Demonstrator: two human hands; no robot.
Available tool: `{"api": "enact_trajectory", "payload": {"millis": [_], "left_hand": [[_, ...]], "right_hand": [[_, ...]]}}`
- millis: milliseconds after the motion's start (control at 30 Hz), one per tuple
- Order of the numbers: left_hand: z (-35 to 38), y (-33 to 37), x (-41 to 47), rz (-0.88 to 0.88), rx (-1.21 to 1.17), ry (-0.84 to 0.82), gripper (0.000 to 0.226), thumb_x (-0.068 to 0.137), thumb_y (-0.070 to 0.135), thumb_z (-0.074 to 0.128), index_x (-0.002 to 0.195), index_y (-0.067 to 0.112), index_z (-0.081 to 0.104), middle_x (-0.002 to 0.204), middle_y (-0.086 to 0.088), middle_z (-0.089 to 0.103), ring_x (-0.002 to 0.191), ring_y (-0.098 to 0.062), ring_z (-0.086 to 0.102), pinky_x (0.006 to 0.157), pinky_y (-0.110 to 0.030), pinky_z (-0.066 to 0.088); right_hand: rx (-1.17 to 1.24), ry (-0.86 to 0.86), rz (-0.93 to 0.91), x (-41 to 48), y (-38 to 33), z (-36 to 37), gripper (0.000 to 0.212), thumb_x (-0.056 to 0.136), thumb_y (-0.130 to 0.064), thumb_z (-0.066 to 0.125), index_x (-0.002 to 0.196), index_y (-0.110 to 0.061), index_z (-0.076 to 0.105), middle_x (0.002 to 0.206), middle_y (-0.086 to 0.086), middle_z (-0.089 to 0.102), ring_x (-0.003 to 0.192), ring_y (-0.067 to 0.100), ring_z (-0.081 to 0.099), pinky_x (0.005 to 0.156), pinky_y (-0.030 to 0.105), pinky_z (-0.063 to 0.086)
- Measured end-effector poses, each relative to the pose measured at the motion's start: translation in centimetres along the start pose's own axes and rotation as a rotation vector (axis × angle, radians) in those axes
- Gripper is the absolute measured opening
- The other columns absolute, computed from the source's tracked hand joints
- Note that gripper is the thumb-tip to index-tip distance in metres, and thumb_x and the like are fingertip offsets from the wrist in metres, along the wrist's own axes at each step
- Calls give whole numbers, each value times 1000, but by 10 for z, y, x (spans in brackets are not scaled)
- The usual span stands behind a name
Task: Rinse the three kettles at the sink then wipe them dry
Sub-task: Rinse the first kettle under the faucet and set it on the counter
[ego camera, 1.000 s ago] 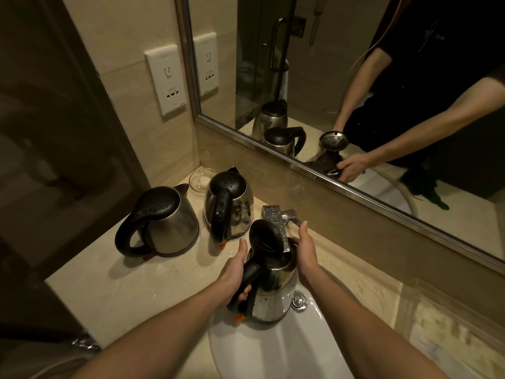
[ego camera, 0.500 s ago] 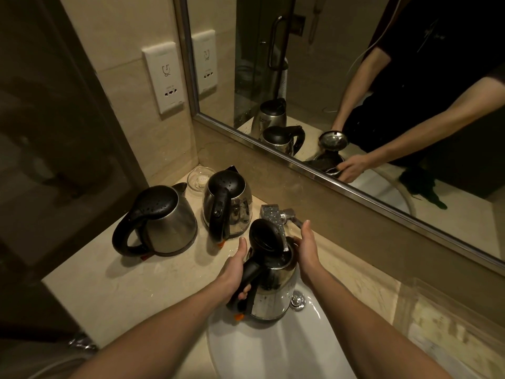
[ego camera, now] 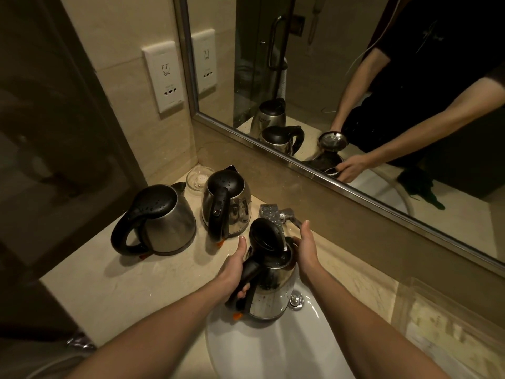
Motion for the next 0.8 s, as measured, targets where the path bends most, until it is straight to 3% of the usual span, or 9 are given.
{"api": "enact_trajectory", "payload": {"millis": [100,267,367,533,600,700,800], "left_hand": [[0,0,-1,10,1,-7,100,77,93,21,121,14,64,51,-7,49,40,-18,46,43,-25,40],[0,2,-4,22,1,-2,103,78,92,21,137,15,55,51,-7,50,39,-17,47,41,-25,41],[1,2,-5,9,0,-3,102,80,90,20,129,11,61,50,-7,50,39,-18,46,42,-25,40],[0,5,-7,8,3,-8,102,83,88,19,115,3,65,50,-8,49,39,-18,45,42,-25,38],[-1,5,-8,6,7,-4,98,84,87,19,118,7,64,48,-7,48,37,-18,45,41,-24,38],[-2,5,-8,-8,11,-7,99,81,89,20,118,9,63,48,-7,49,37,-18,45,41,-25,39],[-2,5,-6,-2,19,-4,101,81,90,20,129,11,58,48,-7,49,36,-17,46,40,-24,39]], "right_hand": [[-7,1,13,-1,0,0,100,72,-86,32,155,-31,29,155,8,41,140,31,41,117,58,28],[10,8,6,-1,-2,-1,86,85,-80,32,154,-29,30,153,9,43,139,31,43,116,56,30],[16,4,6,-2,-2,-2,73,96,-71,29,155,-28,29,153,10,43,138,32,43,115,54,31],[36,3,0,0,0,0,74,95,-71,30,155,-28,28,154,10,42,138,31,43,116,55,31],[37,-6,7,0,0,2,87,86,-81,33,155,-29,28,155,9,41,139,31,42,116,56,30],[34,-13,22,1,2,4,122,53,-96,38,156,-32,27,156,8,40,141,30,41,117,58,28],[36,-8,9,1,2,4,124,50,-95,39,156,-33,25,158,8,38,141,30,40,117,57,28]]}}
Point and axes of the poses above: each hand's wrist, its own x-axis towards the middle knuckle, its own z-axis out of the palm, y = z × x, the point moved 1 cm from there along x, towards the middle knuckle
